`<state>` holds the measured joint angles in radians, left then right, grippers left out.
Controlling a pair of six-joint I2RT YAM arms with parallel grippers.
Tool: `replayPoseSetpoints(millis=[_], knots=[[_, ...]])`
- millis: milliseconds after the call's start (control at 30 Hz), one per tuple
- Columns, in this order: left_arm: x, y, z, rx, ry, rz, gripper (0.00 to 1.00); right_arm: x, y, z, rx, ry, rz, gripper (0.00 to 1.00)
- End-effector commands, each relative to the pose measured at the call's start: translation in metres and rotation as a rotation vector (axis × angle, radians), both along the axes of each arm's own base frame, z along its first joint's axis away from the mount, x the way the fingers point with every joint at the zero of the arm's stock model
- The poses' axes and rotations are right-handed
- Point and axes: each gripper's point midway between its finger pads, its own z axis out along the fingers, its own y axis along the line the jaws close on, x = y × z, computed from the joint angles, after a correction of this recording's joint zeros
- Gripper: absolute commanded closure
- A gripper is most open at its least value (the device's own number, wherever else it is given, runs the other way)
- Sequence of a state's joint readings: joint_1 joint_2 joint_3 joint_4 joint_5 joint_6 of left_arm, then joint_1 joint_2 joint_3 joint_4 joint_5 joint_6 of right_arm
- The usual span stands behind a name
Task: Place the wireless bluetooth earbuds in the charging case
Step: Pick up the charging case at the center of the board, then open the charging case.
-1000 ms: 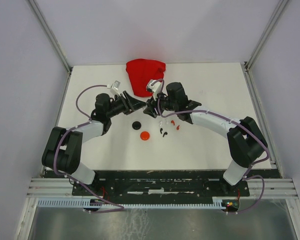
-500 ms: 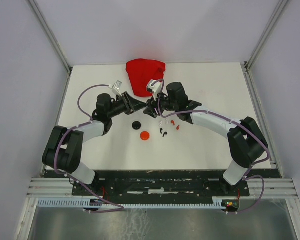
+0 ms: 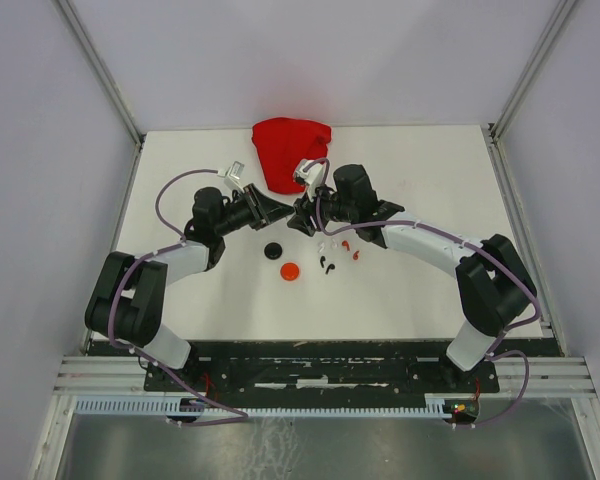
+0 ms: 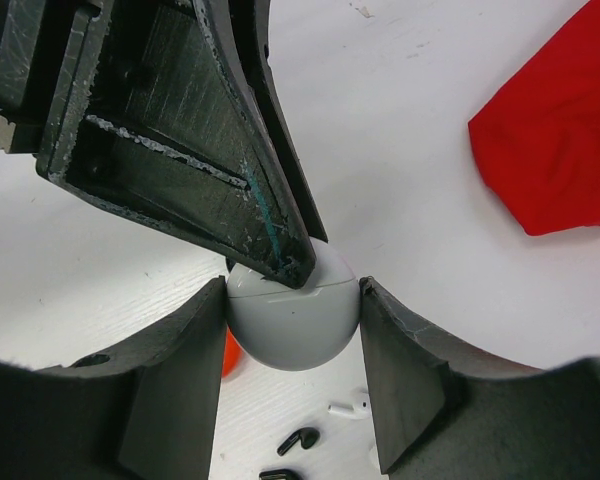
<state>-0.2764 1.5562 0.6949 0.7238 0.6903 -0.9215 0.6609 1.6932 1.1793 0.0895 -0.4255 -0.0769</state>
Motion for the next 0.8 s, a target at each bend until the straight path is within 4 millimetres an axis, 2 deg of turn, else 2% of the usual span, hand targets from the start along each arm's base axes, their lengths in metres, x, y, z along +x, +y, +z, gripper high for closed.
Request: replayPoseSetpoints(millis=[0,100,233,300,467,667,767], knots=[[0.0,-0.006,0.028,-0.036,-0.093,-0.031,0.95,0.001,0.0,0.033,0.063,-0.065,0.006,0.7],[-0.001,-0.006,0.031,-0.049,-0.101,-0.031,0.97,0.002,0.0,0.035,0.069,-0.062,-0.001,0.58],[0.0,-0.005,0.031,-0.05,-0.104,-0.021,0.97,0.004,-0.002,0.041,0.075,-0.058,-0.021,0.25],[0.002,-0.005,0.03,-0.049,-0.1,-0.012,0.97,0.005,-0.003,0.047,0.085,-0.059,-0.033,0.13],[0.009,-0.003,0.029,-0.054,-0.087,0.022,0.97,0.005,-0.014,0.068,0.12,-0.066,-0.091,0.07],[0.016,-0.005,0.032,-0.1,-0.067,0.037,0.97,0.02,-0.056,0.089,0.149,-0.056,-0.369,0.01],[0.019,-0.006,0.033,-0.123,-0.058,0.04,0.97,0.022,-0.07,0.085,0.129,-0.013,-0.463,0.01]])
